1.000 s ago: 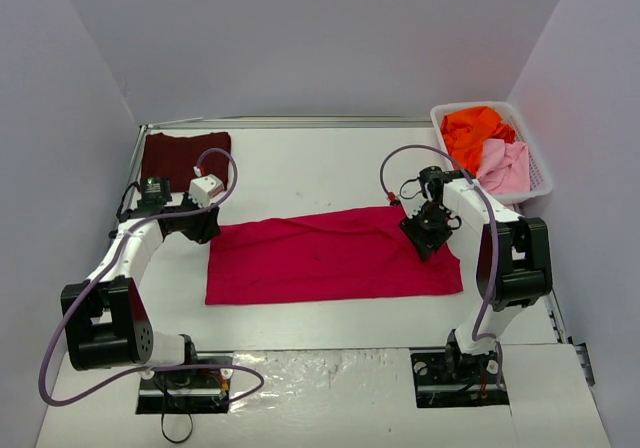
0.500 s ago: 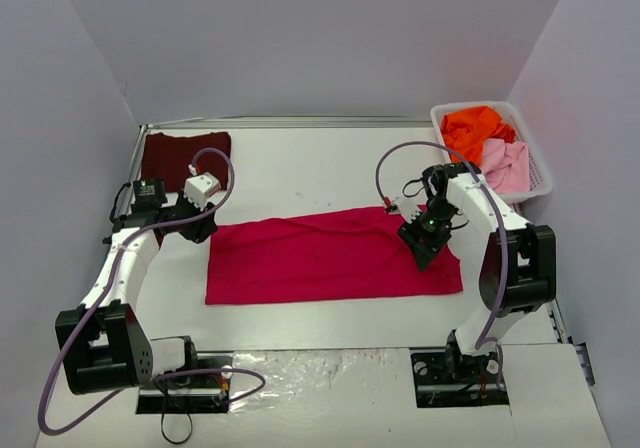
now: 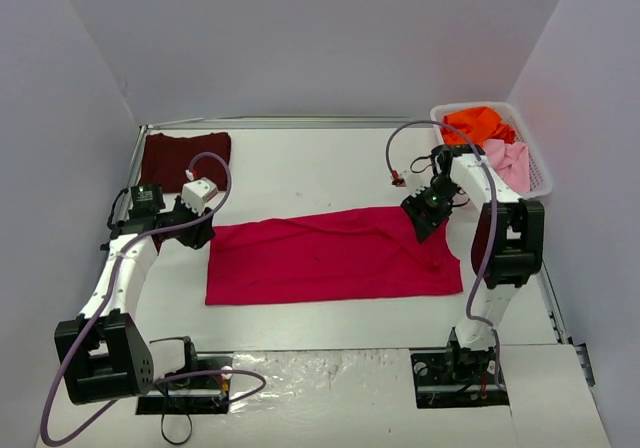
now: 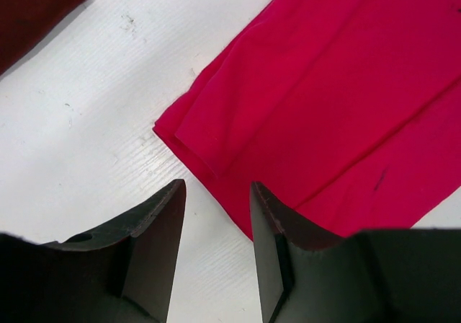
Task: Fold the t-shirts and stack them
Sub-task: Fold the other side of the tshirt into a rectangle
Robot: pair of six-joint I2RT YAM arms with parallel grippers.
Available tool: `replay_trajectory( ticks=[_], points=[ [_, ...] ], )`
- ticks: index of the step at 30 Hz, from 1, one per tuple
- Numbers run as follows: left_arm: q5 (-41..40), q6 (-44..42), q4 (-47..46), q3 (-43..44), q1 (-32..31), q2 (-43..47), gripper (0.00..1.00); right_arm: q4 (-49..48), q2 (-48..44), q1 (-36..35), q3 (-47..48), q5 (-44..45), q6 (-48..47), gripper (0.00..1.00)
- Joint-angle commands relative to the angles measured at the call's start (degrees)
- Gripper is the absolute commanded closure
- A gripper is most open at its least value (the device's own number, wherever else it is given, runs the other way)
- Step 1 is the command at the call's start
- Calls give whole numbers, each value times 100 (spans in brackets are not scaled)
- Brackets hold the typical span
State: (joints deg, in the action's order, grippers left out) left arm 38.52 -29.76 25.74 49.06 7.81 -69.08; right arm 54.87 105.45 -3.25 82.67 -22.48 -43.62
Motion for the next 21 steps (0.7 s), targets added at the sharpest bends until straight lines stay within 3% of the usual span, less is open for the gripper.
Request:
replay_trajectory(
  ticks=[1,6,14,18,21],
  points=[
    [-29,23,221,253,80,219,60,33,518,87,266,-256,-68,55],
    [-126,23,283,262,106,228,60,15,1056,114,469,-502,-182,55],
    [-143,102,213,166,141,219,60,15,1127,122,320,-617,-367,59],
    [-99,163,195,165,141,202,60,23,1048,122,206,-609,-376,78],
    [-99,181,212,165,141,237,60,15,864,122,83,-591,-367,84]
  ],
)
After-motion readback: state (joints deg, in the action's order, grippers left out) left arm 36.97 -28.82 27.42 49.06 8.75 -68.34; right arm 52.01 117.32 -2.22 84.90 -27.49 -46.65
